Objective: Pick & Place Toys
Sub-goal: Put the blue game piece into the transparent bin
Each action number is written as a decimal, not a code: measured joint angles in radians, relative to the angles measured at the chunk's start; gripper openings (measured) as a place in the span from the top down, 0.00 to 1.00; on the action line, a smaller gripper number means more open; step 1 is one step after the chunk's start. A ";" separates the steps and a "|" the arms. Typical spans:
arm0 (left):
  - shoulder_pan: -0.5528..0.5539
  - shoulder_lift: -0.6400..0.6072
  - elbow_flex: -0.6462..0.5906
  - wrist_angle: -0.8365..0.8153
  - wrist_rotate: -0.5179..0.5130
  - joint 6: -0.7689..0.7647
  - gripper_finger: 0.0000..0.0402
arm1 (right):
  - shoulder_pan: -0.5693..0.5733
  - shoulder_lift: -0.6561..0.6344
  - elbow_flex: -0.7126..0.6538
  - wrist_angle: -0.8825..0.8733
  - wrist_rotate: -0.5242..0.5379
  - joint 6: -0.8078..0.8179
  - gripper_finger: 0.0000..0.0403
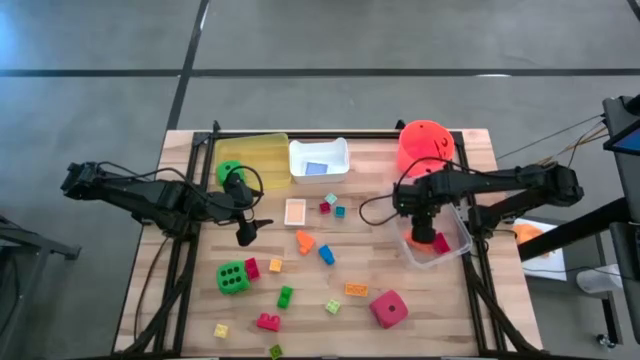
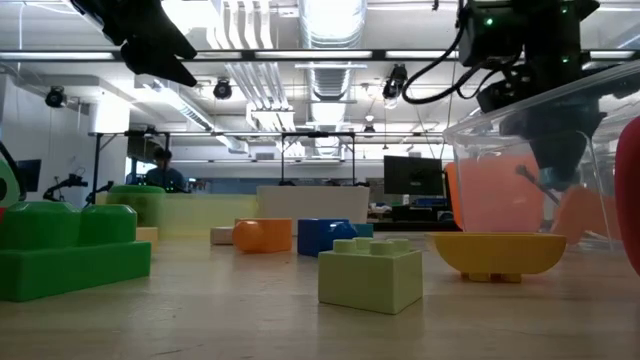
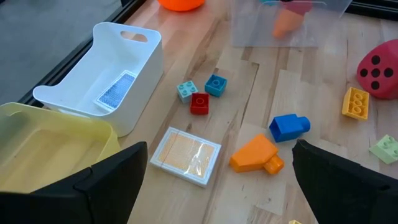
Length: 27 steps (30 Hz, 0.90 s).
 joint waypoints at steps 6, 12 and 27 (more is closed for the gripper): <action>0.000 0.000 0.000 0.000 0.000 0.000 0.04 | -0.065 -0.001 0.000 0.002 -0.004 0.008 0.71; 0.000 0.000 0.000 0.000 0.000 0.000 0.04 | -0.089 0.000 0.000 0.008 -0.004 -0.017 0.71; -0.001 0.000 0.000 0.000 0.000 0.000 0.04 | -0.089 -0.001 -0.034 0.045 0.015 -0.029 0.71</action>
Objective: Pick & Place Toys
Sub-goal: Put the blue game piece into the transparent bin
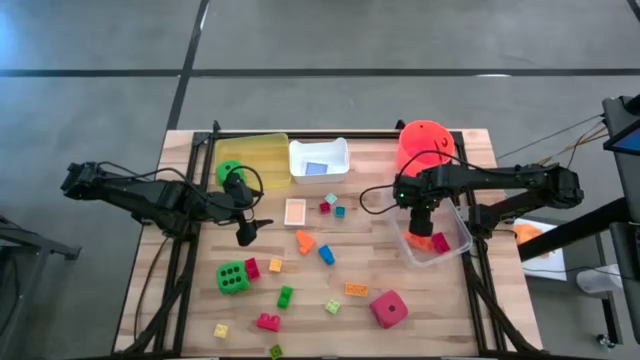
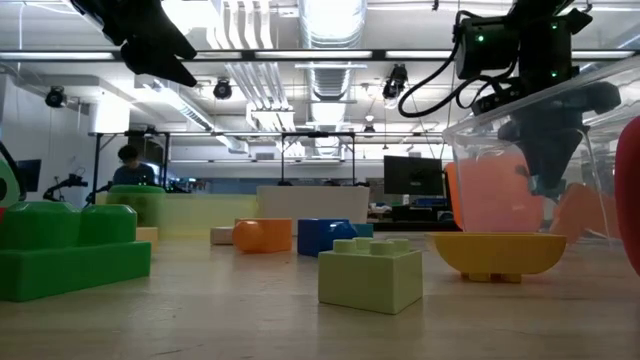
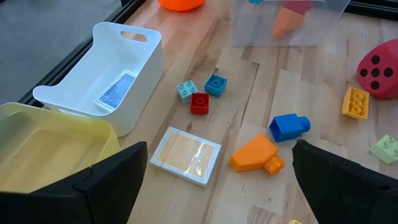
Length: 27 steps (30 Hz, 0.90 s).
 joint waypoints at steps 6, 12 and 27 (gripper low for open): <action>0.000 0.000 0.000 0.000 0.000 0.000 0.04 | 0.001 0.000 0.004 0.001 0.003 0.020 0.71; 0.000 0.000 0.000 -0.001 0.000 0.000 0.04 | 0.004 0.000 0.035 -0.009 0.018 0.035 0.71; 0.000 0.000 0.000 -0.001 0.000 0.046 0.04 | 0.129 -0.003 0.049 -0.050 -0.034 0.132 0.71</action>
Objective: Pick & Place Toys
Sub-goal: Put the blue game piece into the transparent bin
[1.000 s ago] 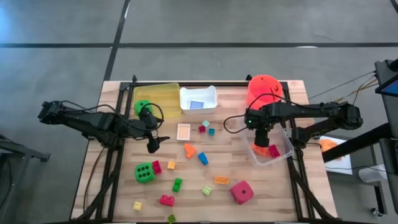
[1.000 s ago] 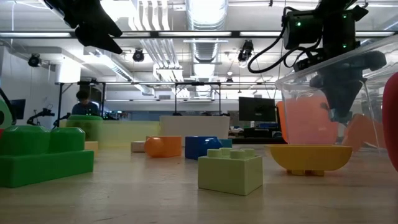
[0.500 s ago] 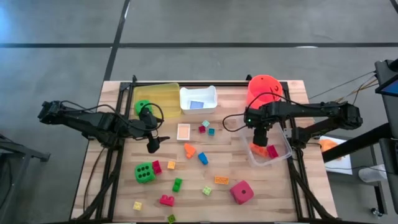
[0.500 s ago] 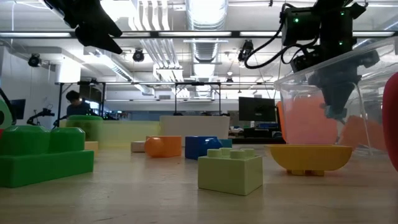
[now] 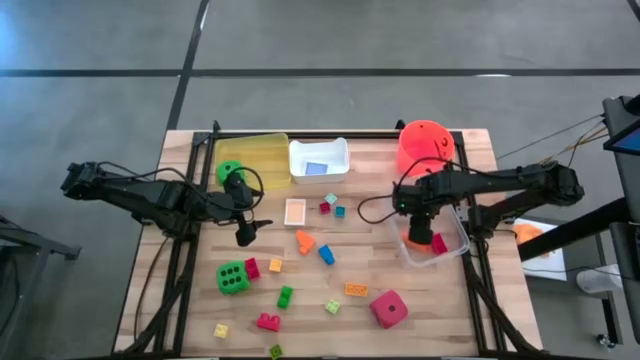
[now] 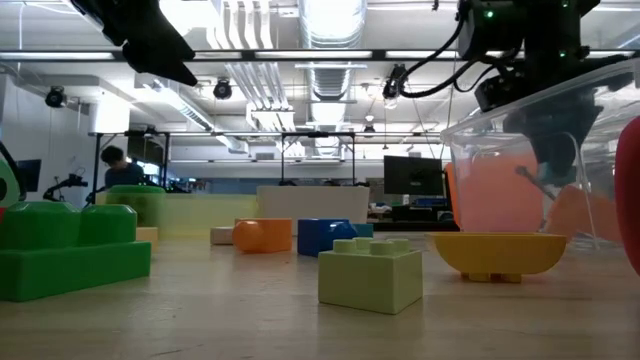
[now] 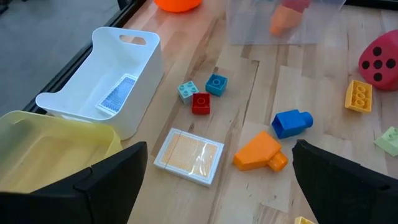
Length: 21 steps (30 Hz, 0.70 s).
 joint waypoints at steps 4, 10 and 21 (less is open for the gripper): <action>0.000 0.000 0.000 0.000 0.000 0.000 0.04 | 0.036 0.000 0.000 0.000 -0.011 0.005 0.71; 0.000 0.000 0.000 0.000 0.000 0.003 0.04 | 0.063 0.000 -0.005 0.003 -0.047 0.002 0.71; 0.000 0.000 0.000 0.000 0.000 0.003 0.04 | 0.064 0.008 -0.065 0.021 -0.063 -0.002 0.71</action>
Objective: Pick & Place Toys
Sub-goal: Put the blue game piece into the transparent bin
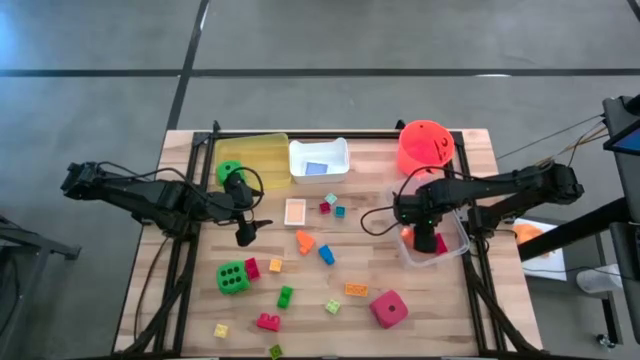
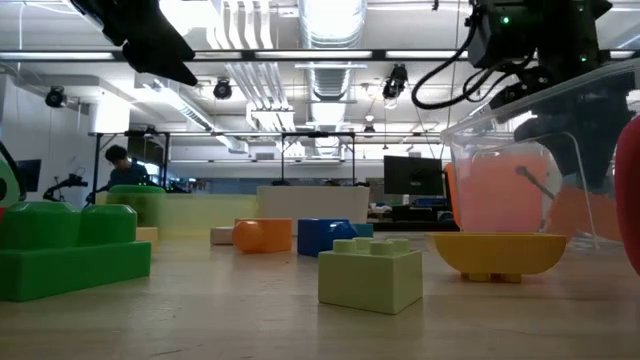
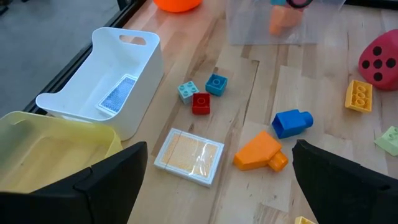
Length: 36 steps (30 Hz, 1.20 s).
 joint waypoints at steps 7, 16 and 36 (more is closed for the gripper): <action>0.000 0.000 0.000 0.001 0.000 0.000 0.04 | 0.000 0.000 -0.022 0.021 0.000 -0.046 0.71; 0.000 0.000 0.000 0.000 0.000 0.000 0.04 | 0.000 0.000 -0.038 0.037 0.001 -0.055 0.71; 0.000 0.000 0.000 0.001 0.000 -0.005 0.04 | 0.000 0.000 -0.042 0.045 -0.004 -0.042 0.52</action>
